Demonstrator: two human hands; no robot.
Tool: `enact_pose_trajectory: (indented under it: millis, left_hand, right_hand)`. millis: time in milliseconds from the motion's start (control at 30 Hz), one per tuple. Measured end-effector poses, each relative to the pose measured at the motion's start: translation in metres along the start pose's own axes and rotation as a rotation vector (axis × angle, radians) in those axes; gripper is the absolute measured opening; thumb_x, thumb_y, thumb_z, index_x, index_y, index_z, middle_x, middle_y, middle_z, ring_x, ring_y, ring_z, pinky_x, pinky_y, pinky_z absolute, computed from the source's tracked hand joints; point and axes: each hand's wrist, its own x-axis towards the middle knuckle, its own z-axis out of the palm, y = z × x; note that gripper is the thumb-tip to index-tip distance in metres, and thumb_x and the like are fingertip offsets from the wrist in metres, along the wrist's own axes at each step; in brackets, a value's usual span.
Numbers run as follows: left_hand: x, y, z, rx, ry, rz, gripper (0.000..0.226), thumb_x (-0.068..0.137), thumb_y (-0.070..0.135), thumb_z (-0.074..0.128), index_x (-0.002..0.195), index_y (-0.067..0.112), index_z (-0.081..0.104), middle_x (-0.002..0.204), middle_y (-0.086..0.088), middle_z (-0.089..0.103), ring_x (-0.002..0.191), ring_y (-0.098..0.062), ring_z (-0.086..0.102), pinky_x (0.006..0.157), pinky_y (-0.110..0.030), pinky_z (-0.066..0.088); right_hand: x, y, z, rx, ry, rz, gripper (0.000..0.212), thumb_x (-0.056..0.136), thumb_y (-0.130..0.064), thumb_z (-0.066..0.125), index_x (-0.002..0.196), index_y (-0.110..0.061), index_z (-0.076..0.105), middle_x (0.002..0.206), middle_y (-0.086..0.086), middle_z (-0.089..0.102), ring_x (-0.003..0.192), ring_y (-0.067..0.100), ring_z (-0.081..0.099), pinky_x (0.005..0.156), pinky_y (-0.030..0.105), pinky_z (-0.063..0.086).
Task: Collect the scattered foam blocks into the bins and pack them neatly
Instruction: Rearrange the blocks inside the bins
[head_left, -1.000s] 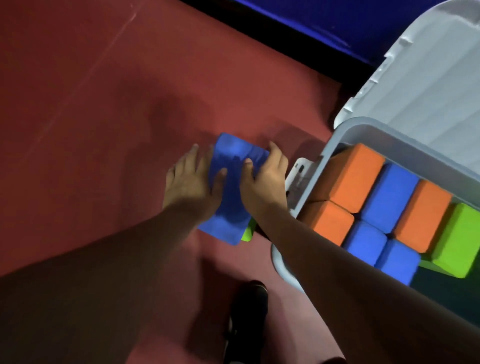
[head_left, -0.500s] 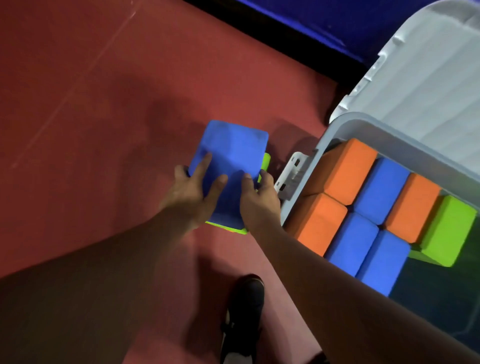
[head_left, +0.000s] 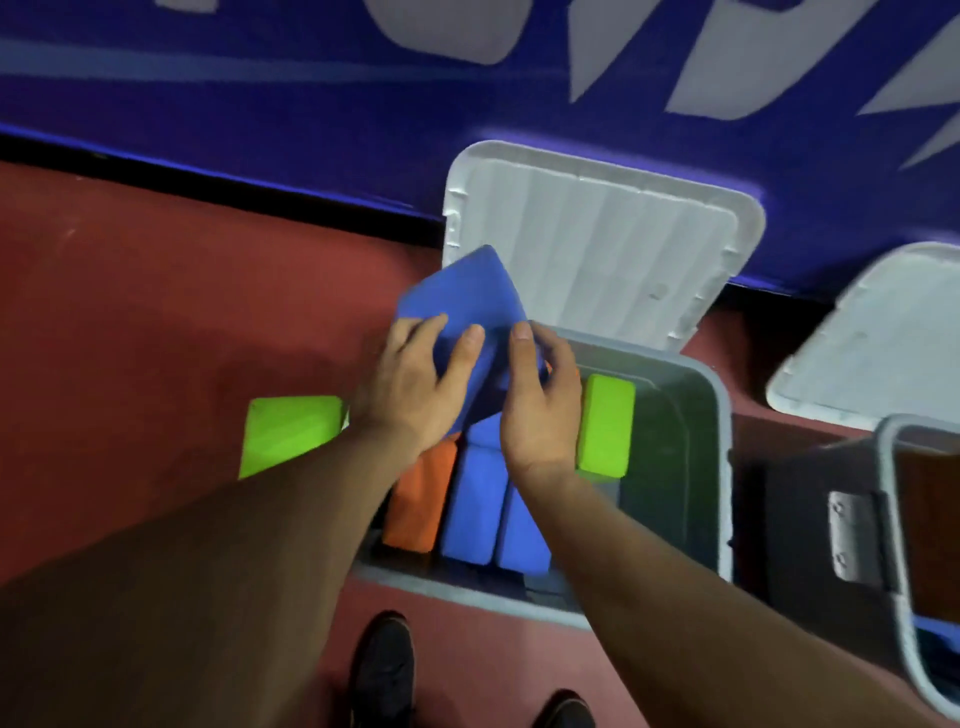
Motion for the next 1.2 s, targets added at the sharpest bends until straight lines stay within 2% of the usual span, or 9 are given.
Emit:
enact_pose_trajectory:
  millis: [167,267,400,467,567,800,933,1100,1200]
  left_hand:
    - [-0.017,0.097,0.054,-0.041,-0.191,0.136,0.079,0.091,0.077,0.023,0.151,0.03,0.044,0.154,0.006,0.045,0.142,-0.016,0.041,0.12,-0.037,0.029]
    - [-0.037,0.14,0.08,-0.043,-0.428,0.166,0.088,0.083,0.084,0.013,0.16,0.041,0.014,0.16,0.001,0.038,0.147,-0.021,0.034,0.122,-0.042,0.026]
    - [-0.072,0.177,0.118,-0.017,-0.582,0.083,0.075,0.093,0.077,0.014,0.15,0.051,-0.026,0.157,-0.017,0.041,0.131,-0.035,0.053,0.105,-0.049,0.047]
    - [-0.09,0.184,0.13,0.014,-0.583,0.135,0.067,0.096,0.071,0.012,0.149,0.054,-0.026,0.152,-0.017,0.047,0.127,-0.036,0.055,0.106,-0.049,0.045]
    - [-0.11,0.179,0.141,0.011,-0.578,0.114,0.059,0.099,0.065,0.013,0.151,0.058,-0.017,0.153,-0.009,0.047,0.129,-0.034,0.053,0.107,-0.048,0.041]
    - [-0.133,0.131,0.144,0.076,-0.561,0.045,0.057,0.102,0.061,0.015,0.151,0.059,-0.014,0.151,-0.006,0.048,0.128,-0.031,0.054,0.104,-0.044,0.042]
    - [-0.128,0.103,0.148,0.113,-0.488,-0.001,0.058,0.102,0.061,0.016,0.152,0.057,-0.013,0.148,-0.008,0.049,0.126,-0.036,0.054,0.098,-0.044,0.042]
    - [-0.115,0.066,0.156,0.133,-0.447,-0.032,0.058,0.104,0.057,0.017,0.154,0.054,-0.011,0.152,-0.006,0.046,0.125,-0.036,0.056,0.095,-0.045,0.044]
    - [-0.109,0.044,0.17,0.136,-0.397,-0.027,0.058,0.105,0.053,0.018,0.156,0.049,-0.009,0.148,-0.007,0.051,0.123,-0.034,0.056,0.097,-0.045,0.043]
  right_hand:
    - [0.028,-0.013,-0.109,0.132,0.144,0.045,0.057,0.091,-0.049,0.07,0.141,-0.026,0.056,0.132,-0.017,0.059,0.113,-0.014,0.054,0.105,0.019,0.044]
    - [0.032,-0.007,-0.159,0.152,0.249,0.054,0.069,0.085,-0.056,0.074,0.145,-0.029,0.053,0.136,-0.011,0.062,0.12,-0.003,0.059,0.108,0.032,0.048]
    - [0.033,0.013,-0.212,0.048,0.24,0.11,0.067,0.085,-0.061,0.069,0.143,-0.031,0.056,0.142,-0.012,0.06,0.129,0.003,0.056,0.114,0.037,0.043]
    - [0.029,0.028,-0.233,-0.015,0.203,0.152,0.069,0.079,-0.072,0.063,0.136,-0.033,0.061,0.131,-0.012,0.068,0.12,0.008,0.063,0.108,0.042,0.048]
    - [0.017,0.048,-0.246,-0.05,0.127,0.184,0.056,0.084,-0.071,0.056,0.125,-0.035,0.066,0.116,-0.013,0.073,0.11,0.009,0.068,0.1,0.043,0.053]
    - [-0.014,0.081,-0.221,-0.132,-0.009,0.354,0.074,0.083,-0.08,0.044,0.144,-0.039,0.051,0.141,-0.015,0.059,0.129,0.011,0.056,0.113,0.038,0.042]
    - [-0.014,0.096,-0.197,-0.098,-0.054,0.373,0.066,0.095,-0.068,0.046,0.154,-0.038,0.04,0.148,-0.012,0.053,0.135,0.012,0.05,0.116,0.035,0.037]
    - [-0.011,0.125,-0.162,-0.177,-0.115,0.326,0.092,0.073,-0.089,0.035,0.15,-0.04,0.044,0.143,-0.008,0.06,0.131,0.014,0.055,0.114,0.041,0.041]
    - [-0.006,0.142,-0.151,-0.225,-0.123,0.29,0.093,0.076,-0.09,0.034,0.152,-0.039,0.04,0.144,-0.003,0.058,0.132,0.016,0.054,0.114,0.043,0.042]
